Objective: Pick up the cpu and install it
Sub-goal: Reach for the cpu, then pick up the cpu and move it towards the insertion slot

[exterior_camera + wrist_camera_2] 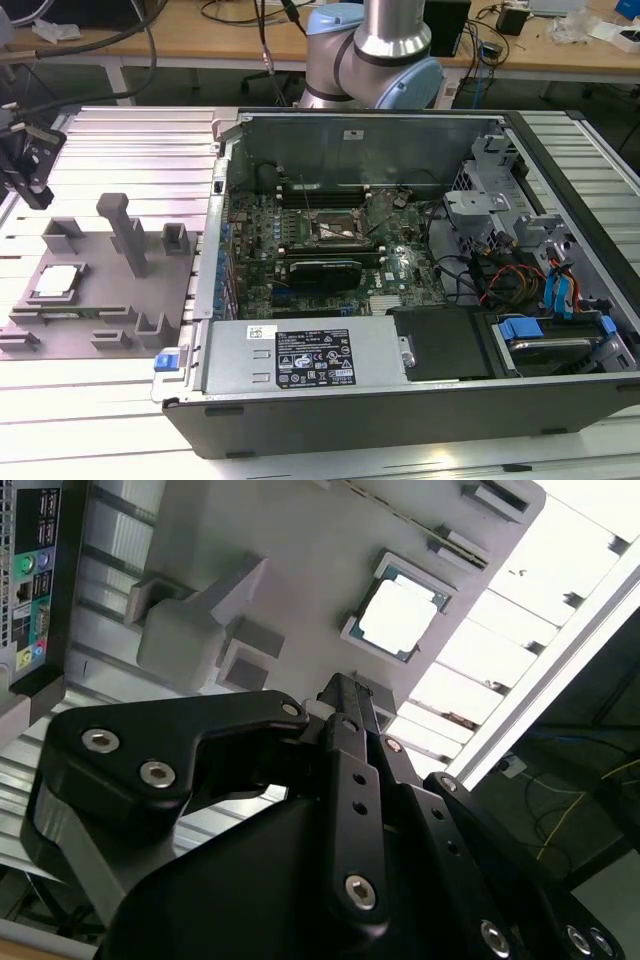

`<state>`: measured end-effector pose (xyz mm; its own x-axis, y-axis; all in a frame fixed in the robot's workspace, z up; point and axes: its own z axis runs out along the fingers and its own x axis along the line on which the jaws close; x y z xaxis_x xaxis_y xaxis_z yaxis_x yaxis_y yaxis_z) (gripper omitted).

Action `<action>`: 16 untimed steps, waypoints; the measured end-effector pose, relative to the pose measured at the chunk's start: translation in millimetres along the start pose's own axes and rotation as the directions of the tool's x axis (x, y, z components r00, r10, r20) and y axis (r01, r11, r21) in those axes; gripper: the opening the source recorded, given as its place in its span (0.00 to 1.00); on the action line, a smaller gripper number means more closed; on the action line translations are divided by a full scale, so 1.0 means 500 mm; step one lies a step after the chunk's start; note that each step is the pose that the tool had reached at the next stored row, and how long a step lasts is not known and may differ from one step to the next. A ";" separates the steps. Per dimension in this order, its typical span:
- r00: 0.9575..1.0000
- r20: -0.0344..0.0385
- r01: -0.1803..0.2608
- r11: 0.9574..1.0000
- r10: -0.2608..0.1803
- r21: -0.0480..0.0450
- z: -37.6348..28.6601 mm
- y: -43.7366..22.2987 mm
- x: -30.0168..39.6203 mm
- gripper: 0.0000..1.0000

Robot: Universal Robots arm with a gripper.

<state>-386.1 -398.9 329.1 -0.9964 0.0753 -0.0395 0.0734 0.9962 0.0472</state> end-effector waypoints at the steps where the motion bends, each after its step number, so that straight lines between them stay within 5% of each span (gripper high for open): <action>1: 1.000 0.000 0.000 1.000 0.000 0.000 0.001 0.000 0.001 0.11; 16: 1.000 0.000 0.000 1.000 0.000 0.000 0.008 -0.001 0.007 0.11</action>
<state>-389.5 -398.8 324.8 -0.9964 0.0754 -0.0394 0.0735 0.9962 0.0471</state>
